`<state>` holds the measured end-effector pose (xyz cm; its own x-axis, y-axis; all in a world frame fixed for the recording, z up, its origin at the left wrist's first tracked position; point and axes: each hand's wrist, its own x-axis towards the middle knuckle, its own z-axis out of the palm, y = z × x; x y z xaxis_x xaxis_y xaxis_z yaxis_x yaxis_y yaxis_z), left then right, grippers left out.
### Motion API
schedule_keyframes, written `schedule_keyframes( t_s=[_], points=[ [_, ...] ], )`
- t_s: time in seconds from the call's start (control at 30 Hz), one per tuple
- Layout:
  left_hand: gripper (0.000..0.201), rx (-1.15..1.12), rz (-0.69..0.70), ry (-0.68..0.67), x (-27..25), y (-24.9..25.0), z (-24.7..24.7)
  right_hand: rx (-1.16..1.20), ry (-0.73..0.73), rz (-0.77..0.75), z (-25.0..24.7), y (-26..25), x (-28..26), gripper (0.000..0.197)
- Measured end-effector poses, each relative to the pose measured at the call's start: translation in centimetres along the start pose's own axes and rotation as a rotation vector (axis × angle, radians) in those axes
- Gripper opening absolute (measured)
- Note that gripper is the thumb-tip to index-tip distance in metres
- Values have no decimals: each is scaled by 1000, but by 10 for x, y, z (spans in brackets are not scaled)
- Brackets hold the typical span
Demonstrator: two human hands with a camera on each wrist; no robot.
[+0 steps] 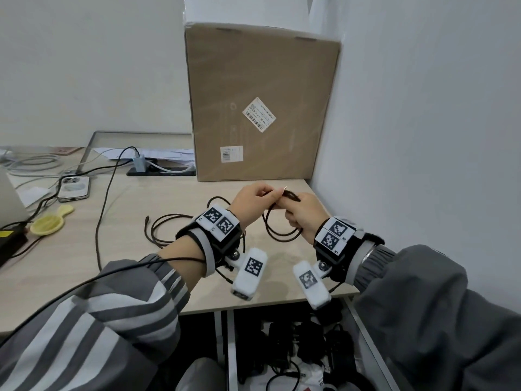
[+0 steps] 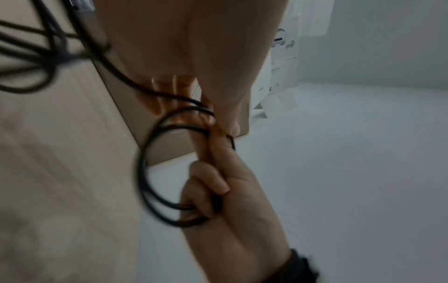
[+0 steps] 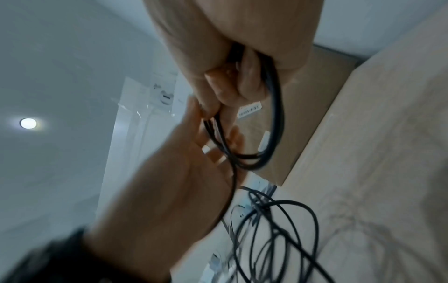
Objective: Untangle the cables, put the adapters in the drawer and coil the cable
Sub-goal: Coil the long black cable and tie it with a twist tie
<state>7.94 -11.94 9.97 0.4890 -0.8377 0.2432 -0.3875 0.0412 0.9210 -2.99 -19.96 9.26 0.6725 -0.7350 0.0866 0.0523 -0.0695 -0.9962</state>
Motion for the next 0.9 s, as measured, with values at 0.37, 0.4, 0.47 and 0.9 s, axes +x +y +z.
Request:
schedule_keyframes(
  t_s=[0.37, 0.4, 0.47, 0.9],
  points=[
    [13, 91, 5, 6, -7, -14, 14, 51, 116, -129, -2, 2, -2, 15],
    [15, 86, 7, 19, -6, -13, 14, -46, 143, -149, -4, 3, -1, 15],
    [20, 70, 12, 37, -6, -14, 12, -274, 200, -194, -12, 8, 1, 18],
    [22, 220, 107, -33, -2, -4, 8, -1157, 56, -486, -32, 3, 4, 29]
  ],
)
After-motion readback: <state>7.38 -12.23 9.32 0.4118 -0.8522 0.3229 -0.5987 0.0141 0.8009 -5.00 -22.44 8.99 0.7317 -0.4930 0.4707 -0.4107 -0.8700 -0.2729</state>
